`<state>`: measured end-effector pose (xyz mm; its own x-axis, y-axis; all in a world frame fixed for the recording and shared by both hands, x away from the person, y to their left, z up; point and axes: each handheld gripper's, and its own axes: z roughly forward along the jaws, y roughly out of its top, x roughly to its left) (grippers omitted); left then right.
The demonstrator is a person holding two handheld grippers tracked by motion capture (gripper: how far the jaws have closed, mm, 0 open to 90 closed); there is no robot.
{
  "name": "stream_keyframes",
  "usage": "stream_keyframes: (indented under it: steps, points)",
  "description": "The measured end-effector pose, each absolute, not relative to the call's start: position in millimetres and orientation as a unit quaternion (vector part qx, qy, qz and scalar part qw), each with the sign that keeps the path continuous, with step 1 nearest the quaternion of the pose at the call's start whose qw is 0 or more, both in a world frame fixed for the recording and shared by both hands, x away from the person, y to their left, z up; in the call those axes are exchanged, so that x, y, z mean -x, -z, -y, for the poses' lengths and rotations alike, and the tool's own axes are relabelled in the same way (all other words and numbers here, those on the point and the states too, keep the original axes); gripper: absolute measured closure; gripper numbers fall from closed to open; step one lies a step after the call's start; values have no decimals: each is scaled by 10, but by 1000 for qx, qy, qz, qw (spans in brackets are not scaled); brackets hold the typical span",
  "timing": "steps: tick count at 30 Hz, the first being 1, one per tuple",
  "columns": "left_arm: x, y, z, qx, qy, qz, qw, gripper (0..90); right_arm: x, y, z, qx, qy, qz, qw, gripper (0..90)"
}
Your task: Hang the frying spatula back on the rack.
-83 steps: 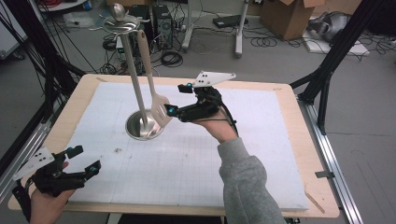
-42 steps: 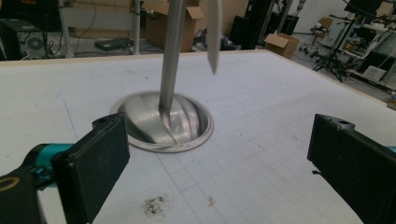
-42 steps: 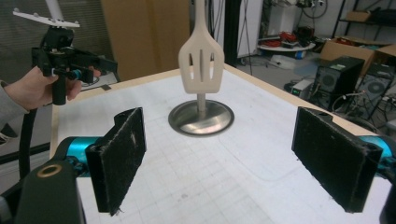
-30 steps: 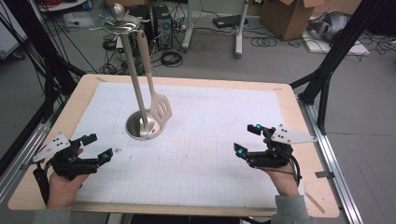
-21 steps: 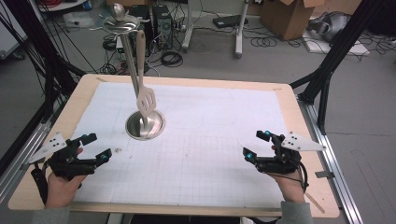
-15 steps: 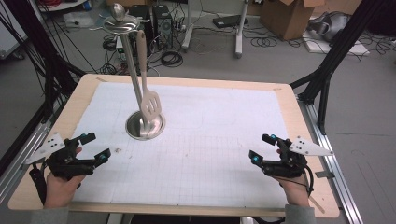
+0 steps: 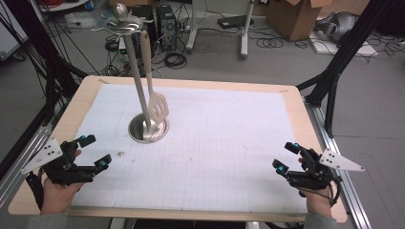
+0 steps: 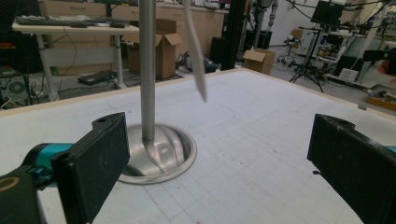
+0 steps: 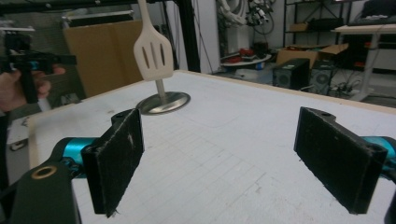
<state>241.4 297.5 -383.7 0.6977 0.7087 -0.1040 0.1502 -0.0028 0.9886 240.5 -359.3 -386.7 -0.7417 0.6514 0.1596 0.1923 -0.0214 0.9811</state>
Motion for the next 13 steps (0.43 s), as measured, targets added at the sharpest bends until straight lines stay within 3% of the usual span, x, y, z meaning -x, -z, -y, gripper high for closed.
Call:
stream_keyframes:
  steps: [5,13]
  points:
    - [-2416,3833,-2974,-676,-212,-317,631,61,-2393,3889,3667,-295,-655,-677,159,151]
    - [-2432,3837,-2916,-691,-185,-310,626,61,-2384,3846,3640,-288,-664,-670,166,151]
